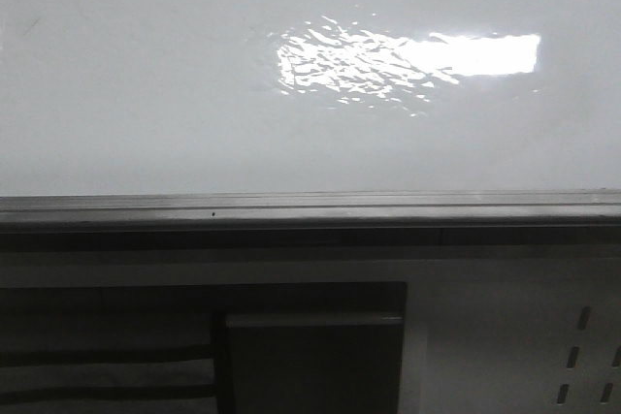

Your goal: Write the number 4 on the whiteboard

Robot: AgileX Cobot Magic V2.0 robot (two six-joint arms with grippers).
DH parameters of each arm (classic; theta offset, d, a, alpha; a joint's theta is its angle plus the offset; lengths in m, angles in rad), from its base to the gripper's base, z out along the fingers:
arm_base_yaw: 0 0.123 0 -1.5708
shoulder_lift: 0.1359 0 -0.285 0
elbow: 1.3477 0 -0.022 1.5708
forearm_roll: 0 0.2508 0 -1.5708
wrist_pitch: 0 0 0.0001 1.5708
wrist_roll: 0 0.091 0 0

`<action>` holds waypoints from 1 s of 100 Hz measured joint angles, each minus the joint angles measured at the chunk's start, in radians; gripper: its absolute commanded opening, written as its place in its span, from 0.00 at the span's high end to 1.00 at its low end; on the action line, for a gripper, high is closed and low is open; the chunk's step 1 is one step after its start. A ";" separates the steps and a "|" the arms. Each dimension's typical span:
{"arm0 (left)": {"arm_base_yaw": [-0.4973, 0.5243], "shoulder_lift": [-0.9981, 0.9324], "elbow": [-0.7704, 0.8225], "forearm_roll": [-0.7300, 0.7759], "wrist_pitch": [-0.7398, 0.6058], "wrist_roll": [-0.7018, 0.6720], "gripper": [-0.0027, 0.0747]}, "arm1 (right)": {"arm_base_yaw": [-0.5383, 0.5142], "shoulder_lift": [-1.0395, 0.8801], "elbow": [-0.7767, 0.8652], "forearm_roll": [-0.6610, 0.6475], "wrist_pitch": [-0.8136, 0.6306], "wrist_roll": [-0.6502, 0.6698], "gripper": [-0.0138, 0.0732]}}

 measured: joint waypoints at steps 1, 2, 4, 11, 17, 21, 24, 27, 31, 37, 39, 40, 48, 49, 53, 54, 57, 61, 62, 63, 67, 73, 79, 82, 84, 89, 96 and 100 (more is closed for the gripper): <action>0.000 0.000 0.000 0.000 0.000 0.000 0.99 | 0.000 0.000 0.000 0.000 0.000 0.000 0.92; 0.000 0.000 0.000 0.000 0.000 0.000 0.99 | 0.000 0.000 0.000 0.000 0.000 0.000 0.92; 0.000 0.000 0.000 0.000 0.000 0.000 0.99 | 0.000 0.000 0.000 0.000 0.000 0.000 0.92; 0.000 0.000 0.000 0.000 0.000 0.000 0.99 | 0.000 0.000 0.000 0.000 0.000 0.000 0.92; 0.000 0.000 0.000 0.000 0.000 0.000 0.99 | 0.000 0.000 0.000 0.000 0.000 0.000 0.92; 0.000 0.000 0.000 0.000 0.000 0.000 0.99 | 0.000 0.000 0.000 0.000 0.000 0.000 0.92; 0.000 0.000 0.000 0.000 0.000 0.000 0.99 | 0.000 0.000 0.000 0.000 0.000 0.000 0.92; 0.000 0.000 0.000 0.000 0.000 0.000 0.99 | 0.000 0.000 0.000 0.000 0.000 0.000 0.92; 0.000 0.000 0.000 0.000 0.000 0.000 0.99 | 0.000 0.000 0.000 0.000 0.000 0.000 0.92; 0.000 0.000 0.000 0.000 0.000 0.000 0.99 | 0.000 0.000 0.000 0.000 0.000 0.000 0.92; 0.000 0.000 0.000 0.000 0.000 0.000 0.99 | 0.000 0.000 0.000 0.000 0.000 0.000 0.92; 0.000 0.000 0.000 0.000 0.000 0.000 0.99 | 0.000 0.000 0.000 0.000 0.000 0.000 0.92; 0.000 0.000 0.000 0.000 0.000 0.000 0.99 | 0.000 0.000 0.000 0.000 0.000 0.000 0.92; 0.000 0.000 0.000 0.000 0.000 0.000 0.99 | 0.000 0.000 0.000 0.000 0.000 0.000 0.92; 0.000 0.000 0.000 0.000 0.000 0.000 0.99 | 0.000 0.000 0.000 0.000 0.000 0.000 0.92; 0.000 0.000 0.000 0.000 0.000 0.000 0.99 | 0.000 0.000 0.000 0.000 0.000 0.000 0.92; 0.000 0.000 0.000 0.000 0.000 0.000 0.99 | 0.000 0.000 0.000 0.000 0.000 0.000 0.92; 0.000 0.000 0.000 0.000 0.000 0.000 0.99 | 0.000 0.000 0.000 0.000 0.000 0.000 0.92; 0.000 0.000 0.000 0.000 0.000 0.000 0.99 | 0.000 0.000 0.000 0.000 0.000 0.000 0.92; 0.000 0.000 0.000 0.000 0.000 0.000 0.99 | 0.000 0.000 0.000 0.000 0.000 0.000 0.92; 0.000 0.000 0.000 0.000 0.000 0.000 0.99 | 0.000 0.000 0.000 0.000 0.000 0.000 0.92; 0.000 0.000 0.000 0.000 0.000 0.000 0.99 | 0.000 0.000 0.000 0.000 0.000 0.000 0.92; 0.000 0.000 0.000 -0.002 -0.002 0.000 0.99 | 0.000 0.000 0.000 0.000 0.000 0.000 0.92; 0.000 0.000 0.000 -0.002 -0.006 0.000 0.99 | 0.000 0.000 0.000 0.000 0.000 0.000 0.92; 0.000 0.000 0.000 -0.002 -0.008 0.000 0.99 | 0.000 0.000 0.000 0.000 0.000 0.000 0.92; 0.000 0.000 0.000 -0.002 -0.028 0.000 0.99 | 0.000 0.000 0.000 0.000 0.000 0.000 0.92; 0.000 0.000 0.000 -0.002 -0.055 0.000 0.99 | 0.000 0.000 0.000 0.000 0.000 0.000 0.92; 0.000 0.000 0.000 -0.002 -0.067 0.000 0.99 | 0.000 0.000 0.000 0.000 -0.004 0.000 0.92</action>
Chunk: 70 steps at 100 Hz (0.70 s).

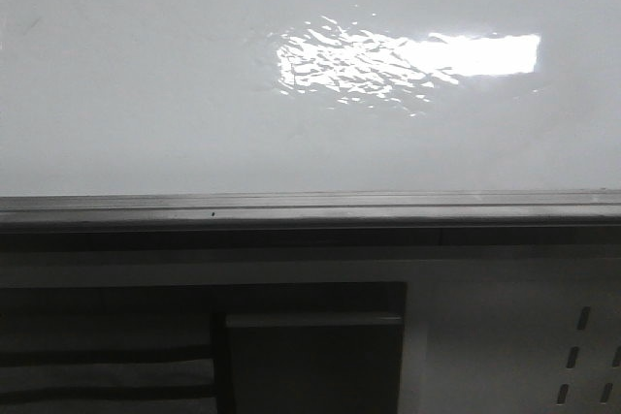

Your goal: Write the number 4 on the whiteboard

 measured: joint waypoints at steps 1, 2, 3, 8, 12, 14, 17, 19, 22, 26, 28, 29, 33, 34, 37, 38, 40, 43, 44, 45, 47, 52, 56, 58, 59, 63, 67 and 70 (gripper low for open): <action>0.000 0.000 0.000 0.000 -0.002 0.000 0.99 | 0.000 0.000 0.000 0.000 -0.002 0.000 0.92; 0.000 0.000 0.000 0.000 -0.006 0.000 0.99 | 0.000 0.000 0.000 0.000 -0.002 0.000 0.92; 0.000 0.000 0.000 0.000 -0.008 0.000 0.99 | 0.000 0.000 0.000 0.000 -0.005 0.000 0.92; 0.000 0.000 0.000 0.000 -0.020 0.000 0.99 | 0.000 0.000 0.000 0.000 -0.015 0.000 0.92; 0.000 0.000 0.000 -0.002 -0.030 0.000 0.99 | 0.000 0.000 0.000 0.000 -0.022 0.000 0.92; 0.000 0.000 0.000 -0.004 -0.034 0.000 0.99 | 0.000 0.000 0.000 0.000 -0.025 0.000 0.92; 0.000 0.000 0.000 -0.005 -0.039 0.000 0.99 | 0.000 0.000 0.000 0.000 -0.027 0.000 0.92; 0.000 0.000 0.000 -0.007 -0.041 0.000 0.99 | 0.000 0.000 0.000 0.000 -0.027 0.000 0.92; 0.000 0.000 0.000 -0.006 -0.043 0.000 0.99 | 0.000 0.000 0.000 0.000 -0.027 0.000 0.92; 0.000 0.000 -0.002 -0.015 -0.046 0.000 0.99 | 0.000 0.000 -0.002 0.000 -0.027 0.000 0.92; 0.000 0.000 -0.002 -0.020 -0.046 0.000 0.99 | 0.000 0.000 -0.002 0.000 -0.025 0.000 0.92; 0.000 0.000 -0.004 -0.022 -0.046 0.000 0.99 | 0.000 0.000 -0.004 0.000 -0.023 0.000 0.92; 0.000 0.000 -0.008 -0.038 -0.041 0.000 0.99 | 0.000 0.000 -0.013 0.000 -0.007 0.000 0.92; 0.000 0.000 -0.011 -0.044 -0.039 0.000 0.99 | 0.000 0.000 -0.015 0.000 -0.002 0.000 0.92; 0.000 0.000 -0.024 -0.055 -0.028 0.000 0.99 | 0.000 0.000 -0.034 0.000 0.020 0.000 0.92; 0.000 0.000 -0.027 -0.057 -0.025 0.000 0.99 | 0.000 0.000 -0.044 0.002 0.025 0.000 0.92; 0.000 0.000 -0.040 -0.064 -0.013 0.000 0.99 | 0.000 0.000 -0.062 0.002 0.041 0.000 0.92; 0.000 0.000 -0.062 -0.069 0.005 0.000 0.99 | 0.000 0.000 -0.090 0.002 0.072 0.000 0.92; 0.000 0.000 -0.075 -0.071 0.016 0.000 0.99 | 0.000 0.000 -0.097 0.002 0.079 0.000 0.92; 0.000 0.000 -0.082 -0.071 0.021 0.000 0.99 | 0.000 0.000 -0.112 0.004 0.086 0.000 0.92; 0.000 0.000 -0.103 -0.071 0.039 0.000 0.99 | 0.000 0.000 -0.136 0.003 0.105 0.000 0.92; 0.000 0.000 -0.157 -0.073 0.078 0.000 0.99 | 0.000 0.000 -0.195 0.003 0.153 0.000 0.92; 0.000 0.003 -0.206 -0.075 0.115 0.000 0.99 | 0.000 0.003 -0.238 0.003 0.195 0.000 0.92; 0.000 0.007 -0.232 -0.075 0.134 0.000 0.99 | 0.000 0.010 -0.264 0.003 0.216 0.000 0.92; 0.000 0.010 -0.240 -0.075 0.141 0.000 0.99 | 0.000 0.010 -0.273 0.003 0.222 0.000 0.92; 0.000 0.030 -0.294 -0.075 0.184 0.000 0.99 | 0.000 0.034 -0.325 0.003 0.262 0.000 0.92; 0.000 0.061 -0.337 -0.070 0.225 0.000 0.99 | 0.000 0.061 -0.376 0.004 0.304 0.000 0.92; 0.000 0.085 -0.381 -0.064 0.272 0.000 0.99 | 0.000 0.082 -0.408 0.004 0.331 0.000 0.92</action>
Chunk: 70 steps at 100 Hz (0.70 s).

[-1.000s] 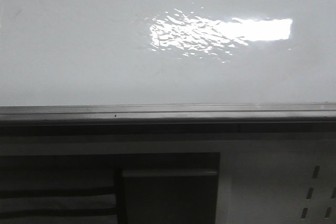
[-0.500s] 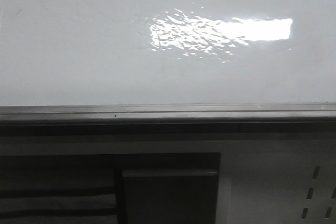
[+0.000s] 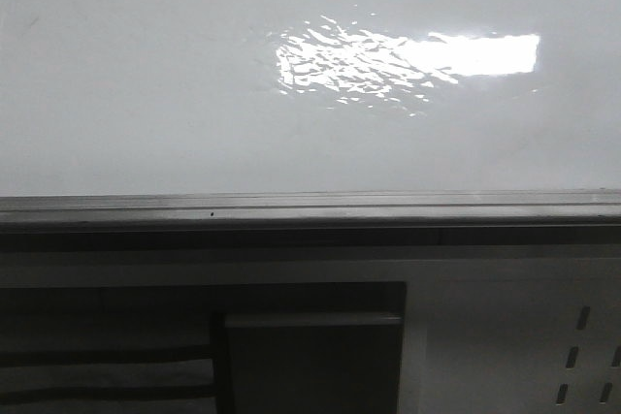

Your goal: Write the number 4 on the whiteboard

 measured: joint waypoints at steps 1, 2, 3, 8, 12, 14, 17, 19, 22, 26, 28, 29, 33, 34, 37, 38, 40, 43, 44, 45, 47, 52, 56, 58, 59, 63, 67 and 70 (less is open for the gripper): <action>0.000 0.013 -0.008 0.000 0.010 0.000 0.99 | 0.000 0.006 -0.016 0.000 0.014 0.000 0.92; 0.000 0.020 -0.025 0.005 0.029 0.002 0.99 | 0.000 0.017 -0.024 0.000 0.021 0.000 0.92; 0.000 0.027 -0.033 0.007 0.039 0.002 0.99 | 0.000 0.023 -0.040 0.000 0.028 0.000 0.92; 0.000 0.085 -0.088 0.021 0.107 0.021 0.99 | 0.000 0.066 -0.092 0.000 0.086 0.000 0.92; 0.000 0.121 -0.130 0.028 0.159 0.034 0.99 | 0.000 0.104 -0.132 -0.002 0.120 0.000 0.92; 0.000 0.142 -0.149 0.031 0.181 0.039 0.99 | 0.000 0.122 -0.144 -0.002 0.138 0.000 0.92; 0.000 0.168 -0.170 0.035 0.207 0.044 0.99 | 0.000 0.140 -0.165 -0.002 0.159 0.000 0.92; 0.000 0.186 -0.184 0.035 0.223 0.053 0.99 | 0.000 0.161 -0.183 -0.002 0.171 0.000 0.92; 0.000 0.212 -0.198 0.037 0.238 0.053 0.99 | 0.000 0.181 -0.197 -0.002 0.189 0.000 0.92; 0.000 0.234 -0.209 0.039 0.251 0.053 0.99 | 0.000 0.204 -0.209 -0.004 0.198 0.000 0.92; 0.000 0.244 -0.214 0.039 0.254 0.053 0.99 | 0.000 0.210 -0.211 -0.004 0.200 0.000 0.92; 0.000 0.251 -0.214 0.039 0.254 0.053 0.99 | 0.000 0.215 -0.210 -0.004 0.202 0.000 0.92; 0.000 0.264 -0.216 0.039 0.256 0.053 0.99 | 0.000 0.229 -0.213 -0.004 0.207 0.000 0.92; 0.000 0.268 -0.216 0.039 0.256 0.053 0.99 | 0.000 0.231 -0.213 -0.004 0.209 0.000 0.92; 0.000 0.275 -0.216 0.039 0.258 0.053 0.99 | 0.000 0.237 -0.213 -0.004 0.211 0.000 0.92; 0.000 0.278 -0.216 0.039 0.258 0.053 0.99 | 0.000 0.237 -0.213 -0.004 0.211 0.000 0.92; 0.000 0.280 -0.216 0.039 0.259 0.058 0.99 | 0.000 0.242 -0.213 -0.004 0.213 0.000 0.92; 0.000 0.282 -0.216 0.039 0.259 0.058 0.99 | 0.000 0.245 -0.213 -0.004 0.217 0.000 0.92; 0.000 0.283 -0.216 0.039 0.260 0.058 0.99 | 0.000 0.245 -0.213 -0.004 0.217 0.000 0.92; 0.000 0.283 -0.216 0.039 0.260 0.058 0.99 | 0.000 0.247 -0.213 -0.004 0.217 0.000 0.92; 0.000 0.283 -0.216 0.039 0.260 0.058 0.99 | 0.000 0.247 -0.213 -0.004 0.220 0.000 0.92; 0.000 0.283 -0.216 0.036 0.262 0.058 0.99 | 0.000 0.247 -0.213 -0.004 0.221 0.000 0.92; 0.000 0.283 -0.218 0.035 0.262 0.058 0.99 | 0.000 0.247 -0.213 -0.004 0.222 0.000 0.92; 0.000 0.283 -0.218 0.032 0.262 0.058 0.99 | 0.000 0.247 -0.213 -0.004 0.222 0.000 0.92; 0.000 0.283 -0.218 0.032 0.262 0.058 0.99 | 0.000 0.247 -0.213 -0.004 0.222 0.000 0.92; 0.000 0.283 -0.218 0.032 0.262 0.058 0.99 | 0.000 0.247 -0.213 -0.004 0.222 0.000 0.92; 0.000 0.283 -0.218 0.031 0.262 0.058 0.99 | 0.000 0.247 -0.213 -0.004 0.222 0.000 0.92; 0.000 0.283 -0.218 0.031 0.262 0.060 0.99 | 0.000 0.247 -0.214 -0.004 0.223 0.000 0.92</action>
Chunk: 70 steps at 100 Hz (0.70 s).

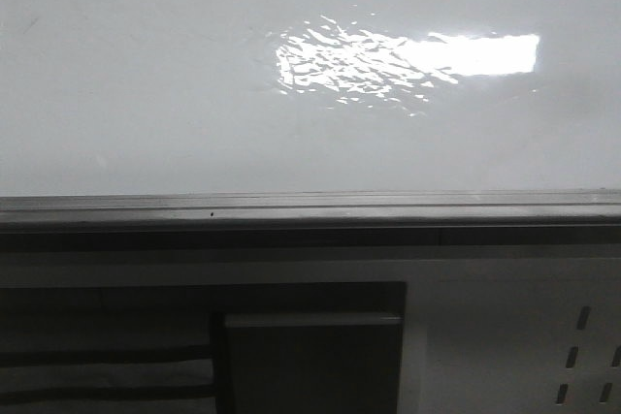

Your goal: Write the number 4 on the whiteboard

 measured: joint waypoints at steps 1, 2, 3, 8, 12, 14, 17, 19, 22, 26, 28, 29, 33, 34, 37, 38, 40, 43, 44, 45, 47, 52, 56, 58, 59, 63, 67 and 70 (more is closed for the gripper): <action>0.000 0.000 0.000 0.000 0.000 0.000 0.99 | 0.000 0.000 0.000 0.000 0.000 0.000 0.92; 0.000 0.000 0.000 0.000 0.000 0.000 0.99 | 0.000 0.000 0.000 0.000 0.000 0.000 0.92; 0.000 0.000 0.000 0.000 0.000 0.000 0.99 | 0.000 0.000 0.000 0.000 0.000 0.000 0.92; 0.000 0.000 0.000 0.000 0.000 0.000 0.99 | 0.000 0.000 0.000 0.000 0.001 0.000 0.92; 0.000 0.000 0.000 0.000 0.000 0.000 0.99 | 0.000 0.000 0.000 0.000 0.002 0.000 0.91; 0.000 0.000 0.000 0.000 0.000 0.000 0.99 | 0.000 0.000 0.000 0.000 0.002 0.000 0.91; 0.000 0.000 0.000 0.000 0.000 0.000 0.99 | 0.000 0.000 0.000 0.000 0.002 0.000 0.89; 0.000 0.000 0.000 0.000 0.000 0.000 0.97 | 0.000 0.000 0.000 0.000 0.002 0.000 0.87; 0.002 0.000 0.000 0.002 0.000 0.000 0.93 | 0.000 0.000 0.000 0.000 0.002 0.000 0.81; 0.004 0.000 0.000 0.014 0.000 0.000 0.85 | 0.000 0.000 0.000 -0.002 0.002 0.000 0.74; 0.004 0.000 0.000 0.019 0.000 0.000 0.79 | 0.000 0.000 0.000 -0.006 0.003 0.000 0.68; 0.006 0.000 0.000 0.021 0.000 0.000 0.78 | 0.000 0.000 0.000 -0.006 0.003 0.000 0.66; 0.011 0.000 0.000 0.031 0.000 0.000 0.66 | 0.000 0.000 -0.002 -0.018 0.003 0.000 0.53; 0.011 0.000 0.000 0.035 0.000 0.000 0.64 | 0.000 0.000 -0.002 -0.018 0.003 0.000 0.52; 0.012 0.000 0.000 0.039 0.000 0.000 0.57 | 0.000 0.000 -0.002 -0.026 0.005 0.000 0.45; 0.012 0.000 0.000 0.039 0.000 0.000 0.53 | 0.000 0.000 -0.002 -0.029 0.005 0.000 0.43; 0.012 0.000 0.000 0.039 0.000 0.000 0.50 | 0.000 0.000 -0.002 -0.033 0.005 0.000 0.39; 0.013 0.000 0.000 0.039 0.000 0.000 0.45 | 0.000 0.000 -0.002 -0.034 0.007 0.000 0.34; 0.013 0.000 0.000 0.039 0.000 0.000 0.43 | 0.000 0.000 -0.002 -0.034 0.007 0.000 0.32; 0.013 0.000 0.000 0.037 0.000 0.000 0.41 | 0.000 0.000 -0.002 -0.034 0.009 0.000 0.31; 0.013 0.000 0.000 0.035 0.000 0.000 0.40 | 0.000 0.000 -0.002 -0.034 0.009 0.000 0.30; 0.013 0.000 0.000 0.031 0.000 0.000 0.40 | 0.000 0.000 -0.002 -0.034 0.011 0.000 0.29; 0.013 0.000 0.000 0.029 0.000 0.000 0.40 | 0.000 0.000 -0.002 -0.034 0.011 0.000 0.29; 0.013 0.000 0.000 0.027 0.000 0.000 0.40 | 0.000 0.001 -0.002 -0.034 0.011 0.000 0.29; 0.013 0.000 0.000 0.027 0.000 0.000 0.40 | 0.000 0.001 -0.002 -0.034 0.011 0.000 0.29; 0.013 0.000 0.000 0.027 0.000 0.000 0.40 | 0.000 0.001 -0.002 -0.034 0.011 0.000 0.29; 0.013 0.000 0.000 0.026 0.000 0.000 0.40 | 0.000 0.001 -0.002 -0.034 0.011 0.000 0.29; 0.013 0.000 0.000 0.026 0.000 0.000 0.40 | 0.000 0.001 -0.002 -0.034 0.011 0.000 0.29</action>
